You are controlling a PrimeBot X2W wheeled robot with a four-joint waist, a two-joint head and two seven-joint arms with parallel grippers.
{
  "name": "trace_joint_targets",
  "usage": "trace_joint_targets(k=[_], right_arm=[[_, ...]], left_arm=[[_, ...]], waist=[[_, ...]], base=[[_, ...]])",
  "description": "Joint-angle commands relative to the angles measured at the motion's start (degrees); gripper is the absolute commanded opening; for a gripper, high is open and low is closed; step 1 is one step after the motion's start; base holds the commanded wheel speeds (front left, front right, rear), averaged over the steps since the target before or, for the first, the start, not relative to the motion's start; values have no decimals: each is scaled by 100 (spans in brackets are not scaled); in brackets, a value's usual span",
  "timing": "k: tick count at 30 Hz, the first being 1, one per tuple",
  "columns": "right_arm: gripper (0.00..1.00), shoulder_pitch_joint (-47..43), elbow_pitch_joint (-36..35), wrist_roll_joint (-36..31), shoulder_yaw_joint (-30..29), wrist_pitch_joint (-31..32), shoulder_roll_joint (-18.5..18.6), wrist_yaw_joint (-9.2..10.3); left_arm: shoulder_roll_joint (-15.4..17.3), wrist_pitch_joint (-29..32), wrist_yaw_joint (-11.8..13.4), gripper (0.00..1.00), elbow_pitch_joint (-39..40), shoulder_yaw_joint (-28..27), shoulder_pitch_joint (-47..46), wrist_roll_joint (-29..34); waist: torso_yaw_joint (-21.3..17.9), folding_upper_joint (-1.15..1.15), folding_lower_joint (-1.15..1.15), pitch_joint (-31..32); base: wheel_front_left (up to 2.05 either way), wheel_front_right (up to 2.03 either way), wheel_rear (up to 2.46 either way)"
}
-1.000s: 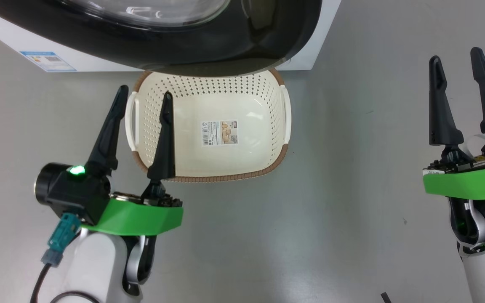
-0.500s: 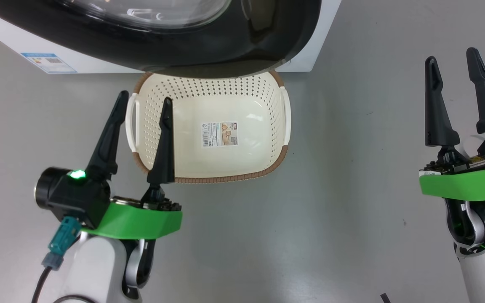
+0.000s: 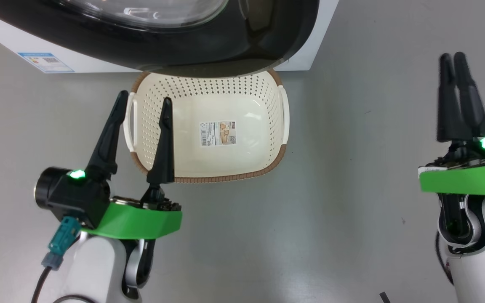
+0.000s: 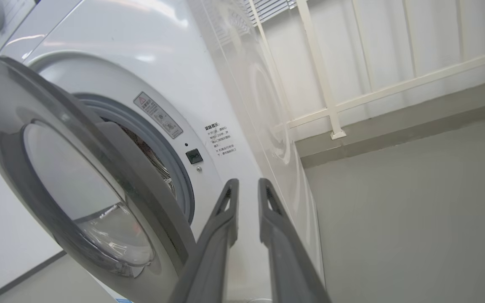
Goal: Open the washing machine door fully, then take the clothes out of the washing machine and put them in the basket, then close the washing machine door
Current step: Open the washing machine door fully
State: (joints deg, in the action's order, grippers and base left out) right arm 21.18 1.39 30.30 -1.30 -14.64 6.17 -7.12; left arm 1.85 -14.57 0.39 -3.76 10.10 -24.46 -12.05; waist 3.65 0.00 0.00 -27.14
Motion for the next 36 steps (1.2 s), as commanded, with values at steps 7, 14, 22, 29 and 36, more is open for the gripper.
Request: trace_joint_targets(k=[7,14,22,29,36], right_arm=[[0,618,214,2592,735,-25,260,-36],[0,1487,527,5098,934,754,606,-36],[0,2273,1089,6710,939,2456,658,-36],[0,3190,1779,7531,926,4123,714,-36],[0,3792,2289,7539,968,4815,754,-36]], left_arm=[[103,-43,-32,100,155,-136,63,42],[103,-43,-40,100,192,-107,27,5],[103,-43,-6,100,220,-27,13,-58],[103,-43,42,100,236,98,-39,-130],[103,-43,97,100,249,161,-69,-204]], waist=[[28,0,0,-39],[143,0,0,-104],[278,0,0,-167],[449,0,0,-274],[596,0,0,-356]], base=[[0,0,0],[0,0,0],[0,0,0],[0,0,0],[0,0,0]])
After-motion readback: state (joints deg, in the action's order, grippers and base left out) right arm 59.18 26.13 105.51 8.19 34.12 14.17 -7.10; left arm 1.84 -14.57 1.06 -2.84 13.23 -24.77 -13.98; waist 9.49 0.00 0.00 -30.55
